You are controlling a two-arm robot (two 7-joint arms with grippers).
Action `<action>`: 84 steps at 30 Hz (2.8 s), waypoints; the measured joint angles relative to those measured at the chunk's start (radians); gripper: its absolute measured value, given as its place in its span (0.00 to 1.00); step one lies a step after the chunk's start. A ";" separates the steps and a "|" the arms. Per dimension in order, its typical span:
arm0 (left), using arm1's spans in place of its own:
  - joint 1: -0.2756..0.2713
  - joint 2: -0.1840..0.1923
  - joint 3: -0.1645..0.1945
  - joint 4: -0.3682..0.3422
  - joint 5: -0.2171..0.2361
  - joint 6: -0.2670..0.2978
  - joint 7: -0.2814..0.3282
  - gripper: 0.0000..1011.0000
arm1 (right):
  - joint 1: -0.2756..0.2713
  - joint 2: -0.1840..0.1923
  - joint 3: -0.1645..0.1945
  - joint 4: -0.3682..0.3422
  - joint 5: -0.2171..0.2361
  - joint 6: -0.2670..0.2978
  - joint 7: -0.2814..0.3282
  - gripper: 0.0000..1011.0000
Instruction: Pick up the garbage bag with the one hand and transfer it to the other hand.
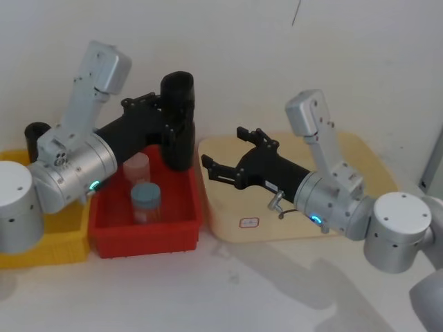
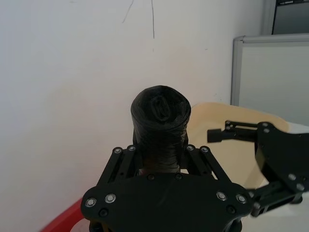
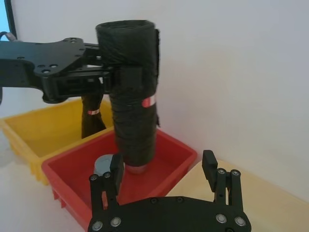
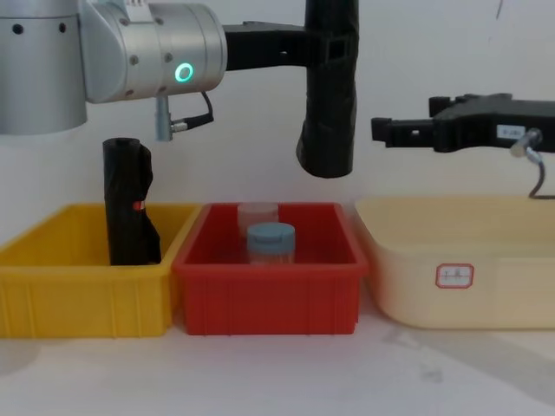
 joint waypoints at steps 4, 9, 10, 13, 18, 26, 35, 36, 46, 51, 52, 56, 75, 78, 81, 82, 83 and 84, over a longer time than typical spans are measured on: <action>-0.006 -0.008 0.005 0.013 0.000 -0.007 -0.004 0.37 | 0.006 -0.010 -0.010 0.013 0.002 0.001 0.000 0.99; -0.012 -0.019 0.010 0.025 0.000 -0.012 -0.007 0.37 | 0.016 -0.027 -0.023 0.032 0.004 0.001 -0.004 0.99; -0.012 -0.020 0.011 0.027 0.000 -0.012 -0.008 0.37 | 0.018 -0.030 -0.024 0.035 0.004 0.000 -0.005 0.99; -0.016 -0.028 0.015 0.037 -0.004 -0.014 -0.010 0.37 | 0.025 -0.041 -0.031 0.048 0.004 -0.003 -0.007 0.99; -0.019 -0.036 0.020 0.046 -0.010 -0.015 -0.011 0.37 | 0.038 -0.062 -0.041 0.069 0.004 -0.012 -0.012 0.99; -0.021 -0.045 0.025 0.057 -0.020 -0.015 -0.012 0.37 | 0.056 -0.092 -0.051 0.102 0.002 -0.024 -0.021 0.99; -0.019 -0.052 0.031 0.065 -0.034 -0.013 -0.012 0.37 | 0.073 -0.121 -0.056 0.136 -0.007 -0.032 -0.034 0.99; -0.019 -0.052 0.031 0.065 -0.035 -0.013 -0.012 0.37 | 0.075 -0.126 -0.056 0.142 -0.009 -0.033 -0.037 0.99; -0.018 -0.054 0.034 0.069 -0.045 -0.008 -0.012 0.37 | 0.088 -0.154 -0.048 0.179 -0.015 -0.046 -0.052 0.90; -0.018 -0.055 0.035 0.070 -0.048 -0.007 -0.011 0.37 | 0.092 -0.165 -0.042 0.194 -0.018 -0.056 -0.055 0.76; -0.017 -0.055 0.035 0.070 -0.049 -0.007 -0.011 0.37 | 0.092 -0.166 -0.041 0.196 -0.018 -0.056 -0.056 0.72; -0.017 -0.055 0.035 0.070 -0.051 -0.006 -0.011 0.37 | 0.092 -0.167 -0.039 0.197 -0.020 -0.056 -0.056 0.61; -0.017 -0.056 0.036 0.071 -0.054 -0.004 -0.010 0.55 | 0.090 -0.153 -0.038 0.188 -0.025 -0.036 -0.043 0.56; -0.017 -0.056 0.036 0.071 -0.054 -0.004 -0.009 0.65 | 0.089 -0.150 -0.038 0.187 -0.025 -0.033 -0.042 0.56; -0.017 -0.056 0.036 0.071 -0.055 -0.004 -0.009 0.72 | 0.089 -0.148 -0.036 0.187 -0.025 -0.032 -0.042 0.56; -0.016 -0.055 0.036 0.071 -0.055 -0.004 -0.009 0.78 | 0.089 -0.147 -0.036 0.187 -0.025 -0.032 -0.042 0.56; -0.016 -0.055 0.036 0.070 -0.056 -0.004 -0.009 0.80 | 0.090 -0.146 -0.035 0.187 -0.025 -0.032 -0.042 0.56; -0.016 -0.055 0.036 0.070 -0.057 -0.004 -0.009 0.82 | 0.090 -0.146 -0.035 0.187 -0.025 -0.032 -0.042 0.56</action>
